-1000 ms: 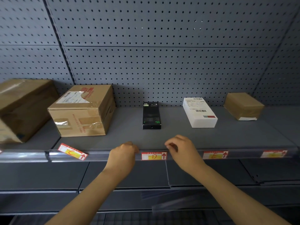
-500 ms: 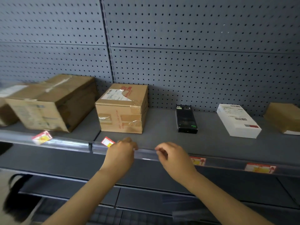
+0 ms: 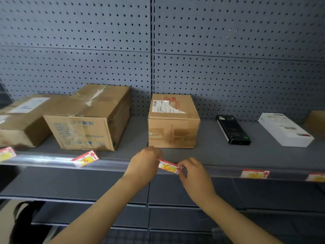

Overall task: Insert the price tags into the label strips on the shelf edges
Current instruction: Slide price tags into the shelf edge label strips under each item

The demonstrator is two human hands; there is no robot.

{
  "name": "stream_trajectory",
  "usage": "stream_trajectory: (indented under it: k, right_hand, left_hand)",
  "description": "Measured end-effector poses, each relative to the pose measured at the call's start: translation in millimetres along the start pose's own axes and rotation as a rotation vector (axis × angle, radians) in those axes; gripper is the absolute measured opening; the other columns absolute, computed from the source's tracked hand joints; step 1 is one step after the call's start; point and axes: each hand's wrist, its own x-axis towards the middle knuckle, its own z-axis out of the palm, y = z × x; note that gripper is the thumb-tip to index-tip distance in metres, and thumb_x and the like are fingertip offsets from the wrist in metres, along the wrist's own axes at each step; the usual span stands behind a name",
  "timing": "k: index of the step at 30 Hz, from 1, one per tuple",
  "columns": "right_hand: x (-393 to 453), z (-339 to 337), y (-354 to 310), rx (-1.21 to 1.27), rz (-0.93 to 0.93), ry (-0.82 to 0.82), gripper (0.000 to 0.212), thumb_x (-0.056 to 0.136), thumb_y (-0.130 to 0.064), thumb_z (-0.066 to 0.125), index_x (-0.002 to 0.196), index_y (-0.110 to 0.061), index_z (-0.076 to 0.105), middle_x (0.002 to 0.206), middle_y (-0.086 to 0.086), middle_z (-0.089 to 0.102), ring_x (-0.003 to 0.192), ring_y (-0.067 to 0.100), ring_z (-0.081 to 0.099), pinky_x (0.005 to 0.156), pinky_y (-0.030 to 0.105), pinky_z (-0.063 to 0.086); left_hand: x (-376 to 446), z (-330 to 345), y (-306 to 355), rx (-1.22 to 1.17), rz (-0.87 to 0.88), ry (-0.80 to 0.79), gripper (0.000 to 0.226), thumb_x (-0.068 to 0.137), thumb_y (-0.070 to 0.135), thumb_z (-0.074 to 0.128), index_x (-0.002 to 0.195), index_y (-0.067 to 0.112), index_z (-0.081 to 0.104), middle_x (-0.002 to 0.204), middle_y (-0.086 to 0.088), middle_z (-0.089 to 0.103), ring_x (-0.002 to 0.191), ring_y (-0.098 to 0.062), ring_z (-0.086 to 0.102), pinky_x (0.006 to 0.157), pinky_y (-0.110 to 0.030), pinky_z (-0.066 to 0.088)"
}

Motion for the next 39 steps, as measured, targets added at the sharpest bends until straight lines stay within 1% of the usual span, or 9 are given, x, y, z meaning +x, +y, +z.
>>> stream_trajectory:
  k: [3, 7, 12, 17, 19, 21, 26, 32, 39]
  right_hand:
    - [5, -1, 0, -0.050, 0.004, -0.018, 0.005, 0.089, -0.017, 0.059, 0.089, -0.018, 0.063, 0.096, 0.000, 0.060, 0.090, 0.019, 0.056, 0.070, 0.032, 0.046]
    - [11, -3, 2, -0.133, -0.066, -0.056, 0.012, 0.086, -0.006, 0.059, 0.092, -0.016, 0.063, 0.098, 0.001, 0.060, 0.091, 0.019, 0.054, 0.071, 0.030, 0.044]
    - [11, -3, 3, -0.295, -0.149, -0.033, 0.029, 0.072, 0.008, 0.063, 0.089, -0.015, 0.060, 0.093, 0.002, 0.056, 0.083, 0.021, 0.050, 0.065, 0.027, 0.034]
    - [9, 0, 7, -0.338, -0.141, -0.030, 0.037, 0.056, 0.009, 0.076, 0.079, -0.017, 0.064, 0.082, -0.001, 0.058, 0.074, 0.019, 0.055, 0.055, 0.027, 0.041]
    - [10, 1, 9, -0.338, -0.137, -0.029, 0.038, 0.049, 0.006, 0.083, 0.071, -0.020, 0.065, 0.073, -0.004, 0.058, 0.066, 0.015, 0.055, 0.048, 0.023, 0.038]
    - [11, 1, 10, -0.296, -0.134, -0.034, 0.035, 0.053, 0.005, 0.082, 0.072, -0.019, 0.066, 0.072, -0.005, 0.059, 0.066, 0.014, 0.056, 0.047, 0.021, 0.035]
    - [13, 0, 12, -0.240, -0.151, -0.043, 0.020, 0.074, 0.002, 0.070, 0.087, -0.014, 0.068, 0.086, 0.001, 0.062, 0.080, 0.018, 0.057, 0.056, 0.025, 0.038]
    - [10, 2, 17, -0.150, -0.173, -0.017, 0.022, 0.070, 0.004, 0.074, 0.085, -0.012, 0.071, 0.080, 0.002, 0.060, 0.074, 0.020, 0.056, 0.048, 0.028, 0.043]
    - [7, -3, 18, -0.108, -0.211, 0.015, 0.022, 0.070, 0.002, 0.077, 0.088, -0.011, 0.074, 0.078, 0.001, 0.061, 0.072, 0.020, 0.057, 0.046, 0.029, 0.046]
  left_hand:
    - [0, 4, -3, -0.019, 0.008, 0.024, 0.027, 0.083, -0.003, 0.054, 0.092, 0.018, 0.069, 0.098, -0.004, 0.065, 0.083, -0.027, 0.062, 0.067, -0.040, 0.055]
    - [0, 8, -6, -0.039, -0.035, -0.016, 0.021, 0.084, 0.003, 0.054, 0.085, 0.017, 0.070, 0.092, -0.004, 0.070, 0.079, -0.024, 0.064, 0.069, -0.040, 0.056]
    - [-1, 12, -5, -0.078, -0.073, -0.070, 0.023, 0.087, 0.006, 0.054, 0.090, 0.018, 0.073, 0.094, -0.002, 0.071, 0.083, -0.023, 0.065, 0.074, -0.037, 0.056]
    - [-1, 20, -2, -0.001, -0.076, -0.078, 0.028, 0.088, 0.004, 0.049, 0.095, 0.018, 0.072, 0.101, -0.003, 0.068, 0.088, -0.024, 0.064, 0.075, -0.036, 0.055]
    - [-2, 22, -2, 0.038, -0.078, -0.062, 0.028, 0.088, 0.004, 0.049, 0.096, 0.020, 0.071, 0.102, -0.001, 0.067, 0.087, -0.023, 0.064, 0.072, -0.033, 0.055]
    - [-3, 24, -1, 0.090, -0.071, -0.049, 0.029, 0.087, 0.003, 0.051, 0.097, 0.023, 0.070, 0.102, 0.001, 0.067, 0.086, -0.022, 0.065, 0.070, -0.031, 0.054]
    - [-4, 28, -2, 0.128, -0.063, -0.023, 0.028, 0.088, 0.003, 0.053, 0.099, 0.023, 0.070, 0.102, 0.002, 0.065, 0.085, -0.020, 0.064, 0.068, -0.029, 0.052]
    - [-7, 31, 0, 0.163, -0.065, 0.013, 0.027, 0.089, 0.003, 0.054, 0.102, 0.021, 0.068, 0.101, 0.000, 0.064, 0.085, -0.020, 0.064, 0.063, -0.024, 0.045]
    - [-8, 32, 1, 0.163, -0.078, 0.028, 0.029, 0.088, 0.001, 0.055, 0.101, 0.022, 0.069, 0.100, 0.000, 0.065, 0.086, -0.021, 0.063, 0.065, -0.029, 0.049]
